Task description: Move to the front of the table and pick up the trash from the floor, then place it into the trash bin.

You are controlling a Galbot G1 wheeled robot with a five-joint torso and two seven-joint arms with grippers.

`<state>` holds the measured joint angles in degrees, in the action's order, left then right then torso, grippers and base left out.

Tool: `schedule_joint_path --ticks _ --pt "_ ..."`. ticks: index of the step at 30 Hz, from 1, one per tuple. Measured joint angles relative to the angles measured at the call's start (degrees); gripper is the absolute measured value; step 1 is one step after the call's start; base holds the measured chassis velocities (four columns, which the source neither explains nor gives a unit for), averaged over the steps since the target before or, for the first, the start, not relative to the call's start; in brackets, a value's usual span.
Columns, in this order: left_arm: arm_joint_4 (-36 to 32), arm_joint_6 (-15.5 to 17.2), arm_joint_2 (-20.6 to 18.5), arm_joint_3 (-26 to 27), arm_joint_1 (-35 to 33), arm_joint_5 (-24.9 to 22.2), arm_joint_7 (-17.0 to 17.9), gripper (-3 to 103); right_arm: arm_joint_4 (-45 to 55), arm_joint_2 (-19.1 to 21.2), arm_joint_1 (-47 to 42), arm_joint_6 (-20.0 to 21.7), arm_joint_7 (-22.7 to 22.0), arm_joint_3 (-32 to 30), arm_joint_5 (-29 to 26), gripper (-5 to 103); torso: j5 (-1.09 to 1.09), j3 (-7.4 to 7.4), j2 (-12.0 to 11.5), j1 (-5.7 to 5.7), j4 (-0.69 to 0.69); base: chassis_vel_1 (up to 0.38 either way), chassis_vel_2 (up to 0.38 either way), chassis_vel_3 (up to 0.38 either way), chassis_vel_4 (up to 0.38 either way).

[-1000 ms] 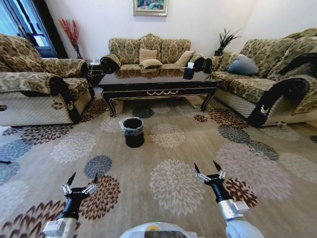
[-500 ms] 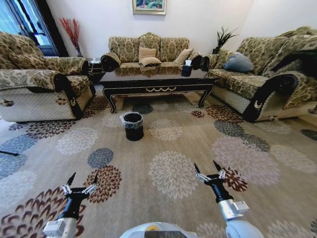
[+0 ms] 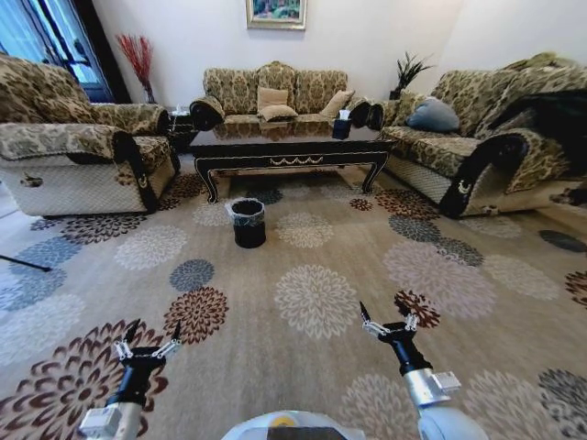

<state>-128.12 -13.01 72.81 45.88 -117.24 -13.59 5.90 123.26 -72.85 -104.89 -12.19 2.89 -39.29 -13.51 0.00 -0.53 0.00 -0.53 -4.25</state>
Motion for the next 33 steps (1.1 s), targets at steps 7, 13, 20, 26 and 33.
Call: schedule_joint_path --ticks 7,13,20,26,33 --pt "0.0 0.0 0.0 0.0 0.0 0.0 0.0 100 0.0 0.0 0.0 0.0 0.0 0.0 0.0 100 0.0 0.0 0.0 0.0 0.0 0.167 -0.171 -0.16 0.17" --pt "0.0 0.0 0.0 0.0 -0.01 0.0 0.0 100 0.0 0.0 0.0 0.0 0.0 0.0 0.0 100 -0.01 0.02 0.0 0.0 0.02 0.193 -0.192 -0.175 0.185" --pt "0.0 0.0 0.0 0.0 0.0 0.0 0.0 100 0.0 0.0 0.0 0.0 0.0 0.0 0.0 100 0.0 0.0 0.0 0.0 -0.01 0.065 -0.057 -0.075 0.071" --pt "0.0 0.0 0.0 0.0 0.0 0.0 0.0 100 0.0 0.0 0.01 0.0 0.0 0.0 0.0 100 0.0 -0.01 0.0 0.0 0.01 0.0 0.0 0.0 0.0" --pt "0.0 0.0 0.0 0.0 0.0 0.0 0.0 100 0.0 0.0 0.01 0.0 0.0 0.0 0.0 100 0.0 0.0 0.0 0.0 0.0 0.0 0.0 0.0 0.0"
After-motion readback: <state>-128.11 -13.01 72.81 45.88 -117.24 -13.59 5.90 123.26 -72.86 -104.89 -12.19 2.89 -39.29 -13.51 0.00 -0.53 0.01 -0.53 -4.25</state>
